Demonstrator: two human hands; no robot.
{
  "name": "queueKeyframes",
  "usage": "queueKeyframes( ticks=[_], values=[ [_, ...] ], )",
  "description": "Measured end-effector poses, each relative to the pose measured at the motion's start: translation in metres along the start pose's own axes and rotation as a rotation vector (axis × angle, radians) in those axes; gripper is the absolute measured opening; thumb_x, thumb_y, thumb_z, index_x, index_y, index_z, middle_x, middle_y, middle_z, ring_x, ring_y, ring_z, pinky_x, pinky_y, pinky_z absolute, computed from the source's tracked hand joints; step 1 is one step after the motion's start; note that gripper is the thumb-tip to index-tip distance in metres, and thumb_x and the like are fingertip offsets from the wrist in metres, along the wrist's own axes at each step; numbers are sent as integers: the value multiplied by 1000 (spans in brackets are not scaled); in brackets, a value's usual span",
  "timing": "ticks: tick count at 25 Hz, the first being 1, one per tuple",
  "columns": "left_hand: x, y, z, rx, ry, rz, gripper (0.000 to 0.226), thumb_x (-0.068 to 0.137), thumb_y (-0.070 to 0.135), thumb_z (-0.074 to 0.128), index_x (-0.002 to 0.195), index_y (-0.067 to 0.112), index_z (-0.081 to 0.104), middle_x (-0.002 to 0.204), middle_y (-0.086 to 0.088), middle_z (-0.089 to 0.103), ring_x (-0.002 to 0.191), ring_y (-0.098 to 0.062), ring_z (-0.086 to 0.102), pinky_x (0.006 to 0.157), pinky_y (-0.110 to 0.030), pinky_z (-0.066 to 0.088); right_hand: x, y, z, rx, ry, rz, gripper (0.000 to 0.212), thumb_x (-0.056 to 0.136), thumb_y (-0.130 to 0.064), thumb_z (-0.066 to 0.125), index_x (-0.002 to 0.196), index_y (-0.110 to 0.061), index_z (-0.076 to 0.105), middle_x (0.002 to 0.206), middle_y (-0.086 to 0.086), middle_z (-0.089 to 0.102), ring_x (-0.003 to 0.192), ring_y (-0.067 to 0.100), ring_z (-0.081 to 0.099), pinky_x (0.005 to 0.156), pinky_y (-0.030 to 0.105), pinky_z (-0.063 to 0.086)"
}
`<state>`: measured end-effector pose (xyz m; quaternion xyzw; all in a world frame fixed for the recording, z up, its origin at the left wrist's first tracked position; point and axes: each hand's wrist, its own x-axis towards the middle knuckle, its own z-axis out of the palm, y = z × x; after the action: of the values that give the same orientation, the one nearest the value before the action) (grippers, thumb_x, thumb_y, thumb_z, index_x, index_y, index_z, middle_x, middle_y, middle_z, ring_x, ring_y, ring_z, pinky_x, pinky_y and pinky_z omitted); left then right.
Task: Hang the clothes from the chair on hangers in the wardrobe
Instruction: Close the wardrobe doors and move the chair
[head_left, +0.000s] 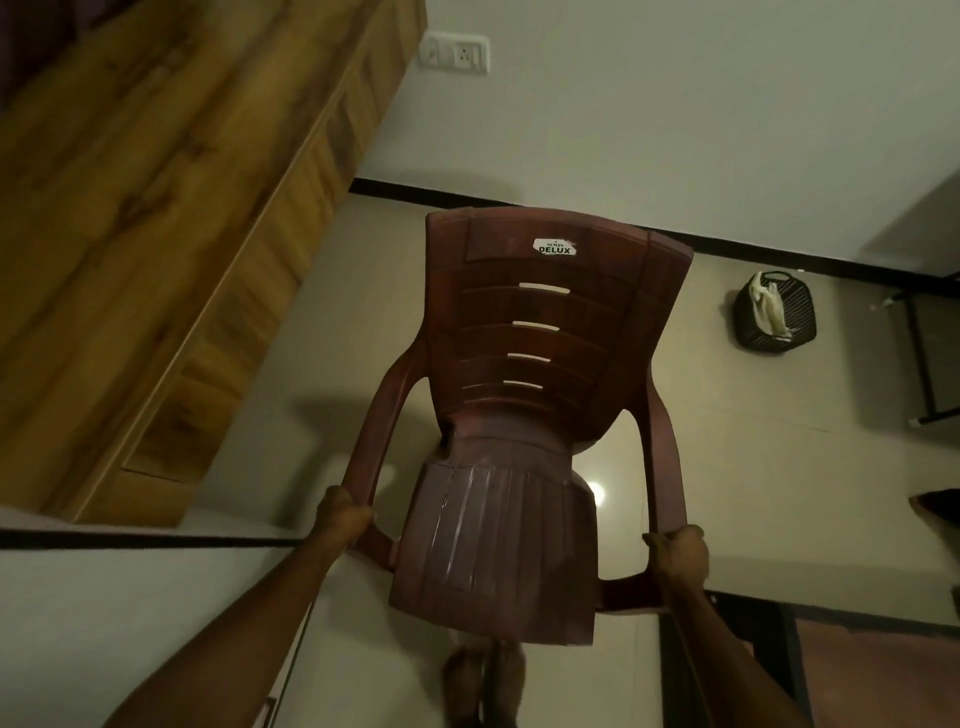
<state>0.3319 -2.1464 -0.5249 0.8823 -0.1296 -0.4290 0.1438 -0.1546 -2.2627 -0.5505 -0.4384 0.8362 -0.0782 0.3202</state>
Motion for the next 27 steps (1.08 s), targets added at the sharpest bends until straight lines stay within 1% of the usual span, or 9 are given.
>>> queueKeyframes(
  ticks=[3, 5, 8, 12, 16, 18, 21, 22, 27],
  values=[
    [27, 47, -8, 43, -6, 4, 56, 70, 5, 73, 124, -2, 59, 105, -21, 69, 87, -36, 69, 73, -41, 63, 35, -35, 2, -27, 12, 15, 42, 83, -17, 83, 107, 4, 56, 103, 22, 68, 87, 43, 68, 80, 51, 61],
    [39, 80, -11, 40, -13, 7, 55, 73, 4, 74, 125, -1, 57, 107, -20, 67, 88, -37, 68, 68, -36, 60, 56, -62, -1, -17, 10, 28, 41, 83, -16, 83, 108, 4, 58, 104, 23, 69, 88, 43, 69, 81, 51, 61],
    [58, 123, -11, 70, -6, 5, 55, 73, 6, 74, 125, -1, 57, 105, -20, 68, 86, -36, 69, 65, -35, 59, 86, -98, -5, -23, -9, 26, 44, 82, -13, 84, 111, 6, 58, 106, 25, 69, 91, 46, 69, 82, 50, 60],
    [87, 197, -13, 75, 0, 16, 53, 74, 6, 76, 124, -2, 60, 104, -20, 70, 81, -35, 68, 55, -29, 53, 133, -155, -15, -25, -23, 42, 46, 82, -13, 83, 113, 8, 56, 108, 28, 68, 96, 47, 68, 85, 51, 58],
    [119, 271, -15, 81, 18, 30, 53, 77, 6, 74, 127, -3, 59, 109, -21, 69, 86, -34, 66, 68, -32, 55, 186, -218, -24, -12, -17, 48, 47, 81, -14, 83, 113, 9, 56, 106, 27, 68, 97, 47, 67, 86, 50, 57],
    [136, 309, -19, 83, 25, 35, 52, 78, 5, 72, 128, -4, 59, 109, -21, 69, 86, -34, 66, 66, -32, 54, 211, -249, -22, -13, -27, 47, 47, 81, -15, 83, 113, 8, 56, 105, 27, 68, 95, 46, 68, 86, 52, 58],
    [161, 365, -27, 91, 25, 53, 50, 80, 4, 71, 127, -4, 60, 102, -17, 68, 80, -33, 65, 57, -26, 50, 248, -297, -19, -12, -29, 64, 46, 81, -16, 83, 112, 7, 57, 103, 26, 69, 93, 46, 68, 85, 50, 59],
    [171, 383, -29, 97, 31, 51, 49, 80, 4, 71, 127, -4, 60, 101, -17, 67, 79, -32, 64, 56, -26, 48, 260, -312, -18, -12, -28, 68, 46, 81, -16, 83, 112, 7, 58, 103, 26, 68, 93, 46, 68, 85, 49, 58],
    [217, 474, -38, 108, 24, 58, 49, 82, 3, 71, 129, -6, 57, 111, -22, 67, 82, -33, 63, 64, -32, 53, 329, -385, -14, 3, -13, 109, 44, 78, -18, 84, 109, 2, 59, 101, 21, 70, 88, 43, 69, 84, 51, 60]
  ],
)
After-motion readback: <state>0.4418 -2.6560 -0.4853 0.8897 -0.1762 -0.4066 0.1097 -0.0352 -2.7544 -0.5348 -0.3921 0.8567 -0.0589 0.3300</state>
